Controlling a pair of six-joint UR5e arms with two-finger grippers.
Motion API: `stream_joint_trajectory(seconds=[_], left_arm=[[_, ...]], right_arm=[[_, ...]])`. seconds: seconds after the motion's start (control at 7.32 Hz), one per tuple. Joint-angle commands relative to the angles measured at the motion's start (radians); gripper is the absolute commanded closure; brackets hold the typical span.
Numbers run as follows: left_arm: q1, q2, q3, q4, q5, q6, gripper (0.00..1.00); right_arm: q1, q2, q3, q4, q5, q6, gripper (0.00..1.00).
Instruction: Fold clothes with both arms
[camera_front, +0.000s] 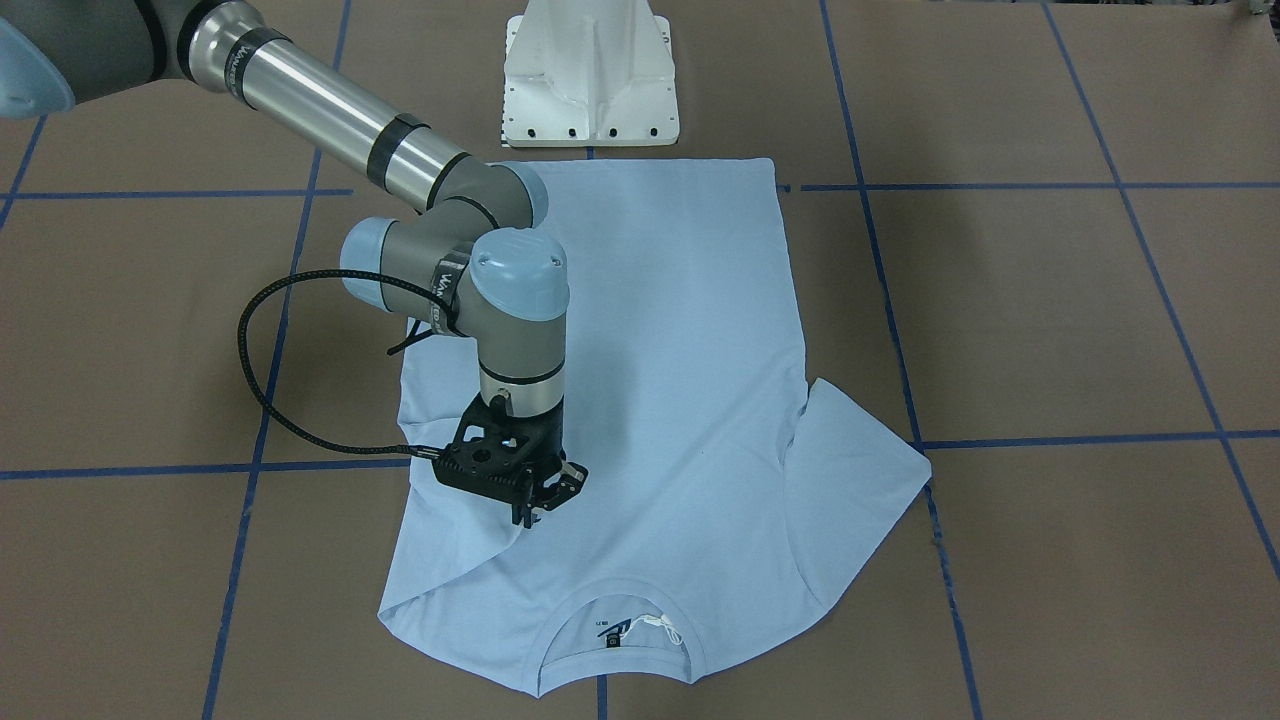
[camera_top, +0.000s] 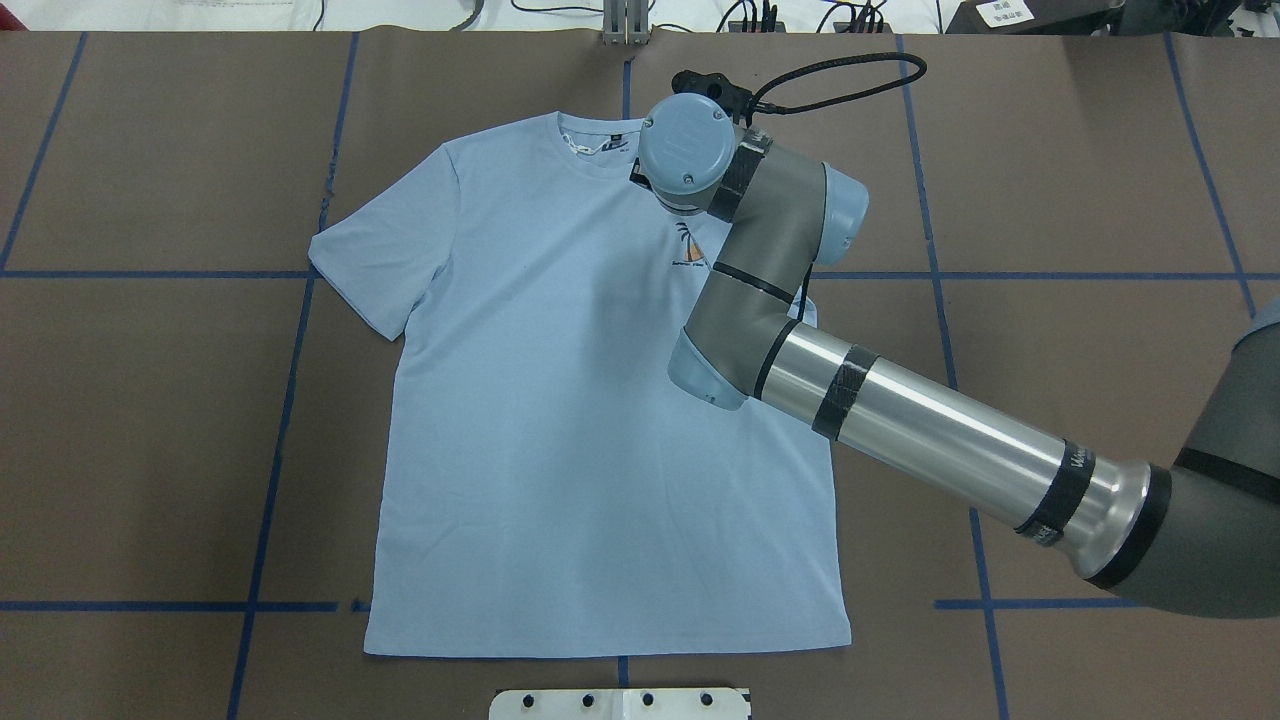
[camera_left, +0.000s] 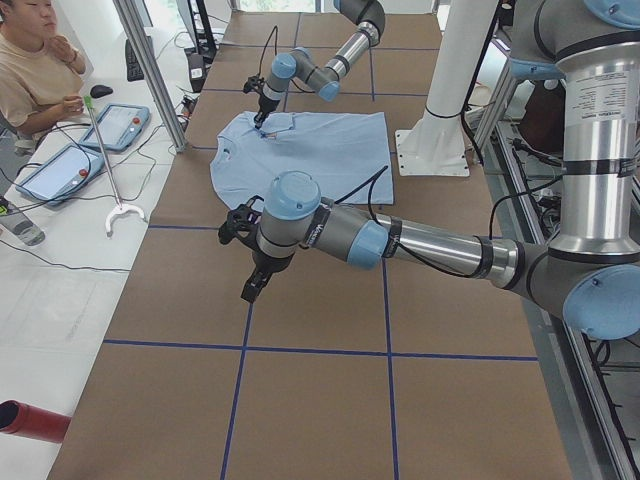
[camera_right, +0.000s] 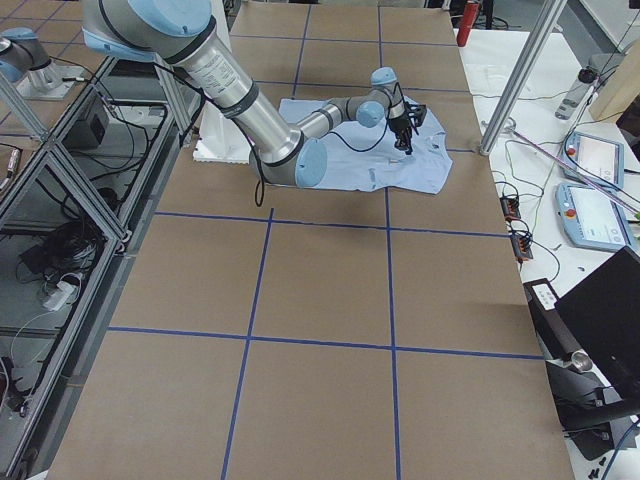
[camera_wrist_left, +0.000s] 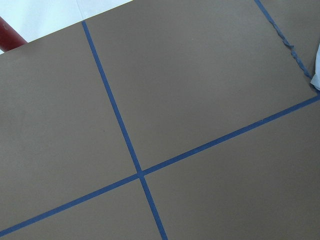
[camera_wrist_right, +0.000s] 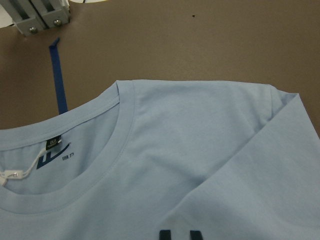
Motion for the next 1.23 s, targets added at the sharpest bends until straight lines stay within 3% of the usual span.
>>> stream_joint_trajectory(seconds=[0.0, 0.27, 0.55, 0.82, 1.09], left_arm=[[0.001, -0.006, 0.009, -0.029, -0.001, -0.004, 0.0], [0.03, -0.018, 0.023, -0.106, 0.0, -0.093, 0.0], [0.162, -0.119, 0.084, -0.117, 0.01, -0.269, 0.0], [0.257, -0.254, 0.2, -0.178, 0.011, -0.497, 0.0], [0.384, -0.305, 0.329, -0.394, 0.032, -0.74, 0.03]], right_arm=[[0.048, 0.003, 0.009, -0.029, 0.087, -0.172, 0.0], [0.194, -0.008, 0.087, -0.164, 0.374, -0.408, 0.0], [0.352, -0.104, 0.258, -0.336, 0.551, -0.692, 0.0], [0.512, -0.262, 0.336, -0.359, 0.653, -1.021, 0.0], [0.627, -0.358, 0.331, -0.356, 0.727, -1.258, 0.0]])
